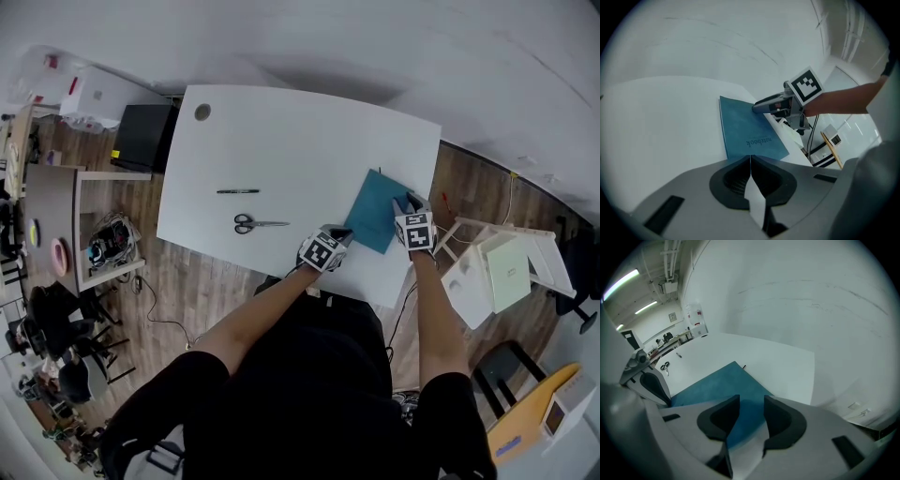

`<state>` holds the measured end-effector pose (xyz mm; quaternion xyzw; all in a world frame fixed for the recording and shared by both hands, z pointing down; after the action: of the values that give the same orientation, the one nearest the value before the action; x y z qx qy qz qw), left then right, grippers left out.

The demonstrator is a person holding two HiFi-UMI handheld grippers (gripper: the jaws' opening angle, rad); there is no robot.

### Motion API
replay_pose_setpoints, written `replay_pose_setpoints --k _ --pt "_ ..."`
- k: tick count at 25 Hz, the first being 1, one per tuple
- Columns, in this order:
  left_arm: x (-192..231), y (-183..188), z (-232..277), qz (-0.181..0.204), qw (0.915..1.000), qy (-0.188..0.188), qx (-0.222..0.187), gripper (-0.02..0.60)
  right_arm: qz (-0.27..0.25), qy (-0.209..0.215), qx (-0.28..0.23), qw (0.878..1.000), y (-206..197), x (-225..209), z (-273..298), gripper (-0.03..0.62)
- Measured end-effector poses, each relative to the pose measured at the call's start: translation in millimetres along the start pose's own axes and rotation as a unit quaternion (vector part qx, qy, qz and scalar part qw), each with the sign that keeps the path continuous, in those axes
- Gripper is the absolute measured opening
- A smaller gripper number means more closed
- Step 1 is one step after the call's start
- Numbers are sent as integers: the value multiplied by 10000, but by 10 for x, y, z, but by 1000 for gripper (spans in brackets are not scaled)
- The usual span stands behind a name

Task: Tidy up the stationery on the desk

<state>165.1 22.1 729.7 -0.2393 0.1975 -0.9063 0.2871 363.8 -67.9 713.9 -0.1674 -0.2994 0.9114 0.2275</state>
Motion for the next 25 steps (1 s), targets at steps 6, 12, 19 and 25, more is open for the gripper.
replay_pose_setpoints --k 6,12,19,25 --pt "158 27 -44 19 10000 -48 22 15 710 -394 -73 9967 -174 116 -138 161" --pt "588 172 -176 254 9959 865 -8 15 1208 -684 -31 9903 -477 693 -287 163" --pt "940 428 -137 439 9941 986 -57 17 1332 -589 248 9890 -756 1487 -285 161" --pt "899 360 -277 304 9983 493 -93 18 1635 14 339 9860 -631 1316 -346 160"
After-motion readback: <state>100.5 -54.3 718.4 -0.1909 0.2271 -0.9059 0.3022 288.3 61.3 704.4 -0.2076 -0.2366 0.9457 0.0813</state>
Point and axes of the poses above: the fingertips, and each gripper's own axes: z forward along the fingers, x to its left, y out of its top, the point moved 7 cm from there along -z, backward along the fingers, and after that the axes turned 8 degrees about y, right-handed, at the moved point
